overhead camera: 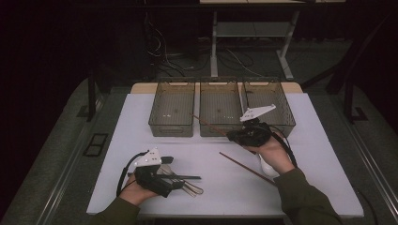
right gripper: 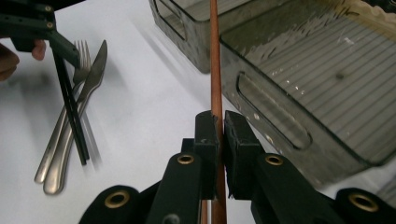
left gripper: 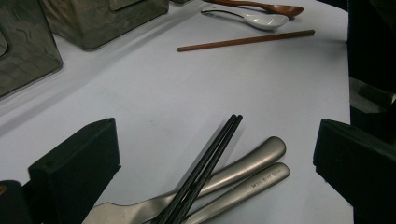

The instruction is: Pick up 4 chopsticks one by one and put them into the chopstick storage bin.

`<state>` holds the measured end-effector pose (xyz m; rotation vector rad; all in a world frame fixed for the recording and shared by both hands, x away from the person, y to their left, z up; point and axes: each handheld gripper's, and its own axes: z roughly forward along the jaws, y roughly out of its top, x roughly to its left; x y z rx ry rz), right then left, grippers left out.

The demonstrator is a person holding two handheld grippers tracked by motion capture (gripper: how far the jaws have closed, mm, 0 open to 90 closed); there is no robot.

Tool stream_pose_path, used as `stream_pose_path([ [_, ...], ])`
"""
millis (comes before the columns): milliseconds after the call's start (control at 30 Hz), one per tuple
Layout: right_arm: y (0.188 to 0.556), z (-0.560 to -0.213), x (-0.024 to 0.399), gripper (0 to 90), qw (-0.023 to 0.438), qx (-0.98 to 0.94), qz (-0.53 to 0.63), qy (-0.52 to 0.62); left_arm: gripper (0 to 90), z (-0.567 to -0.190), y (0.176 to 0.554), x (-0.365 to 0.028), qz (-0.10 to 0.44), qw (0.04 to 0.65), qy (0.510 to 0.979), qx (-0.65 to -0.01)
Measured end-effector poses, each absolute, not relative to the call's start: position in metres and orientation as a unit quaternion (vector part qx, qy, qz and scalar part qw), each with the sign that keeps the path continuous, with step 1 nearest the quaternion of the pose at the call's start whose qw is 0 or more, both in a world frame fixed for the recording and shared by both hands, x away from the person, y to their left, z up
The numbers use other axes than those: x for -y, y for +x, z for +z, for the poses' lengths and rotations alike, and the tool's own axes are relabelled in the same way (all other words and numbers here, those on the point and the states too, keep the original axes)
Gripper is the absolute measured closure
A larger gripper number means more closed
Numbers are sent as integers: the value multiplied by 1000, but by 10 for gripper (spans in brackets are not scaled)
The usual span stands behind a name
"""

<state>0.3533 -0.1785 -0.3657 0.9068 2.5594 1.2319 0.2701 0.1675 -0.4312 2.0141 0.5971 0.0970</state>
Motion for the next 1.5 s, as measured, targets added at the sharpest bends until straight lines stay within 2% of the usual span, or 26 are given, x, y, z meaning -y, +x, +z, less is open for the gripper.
stream_pose_path([
  [667, 389, -342, 132, 840, 86, -857, 396, 319, 0, -431, 269, -167, 39, 500, 829, -247],
  [1500, 450, -349, 70, 840, 84, -865, 355, 344, 0, -430, 269, -166, 38, 502, 831, -238],
])
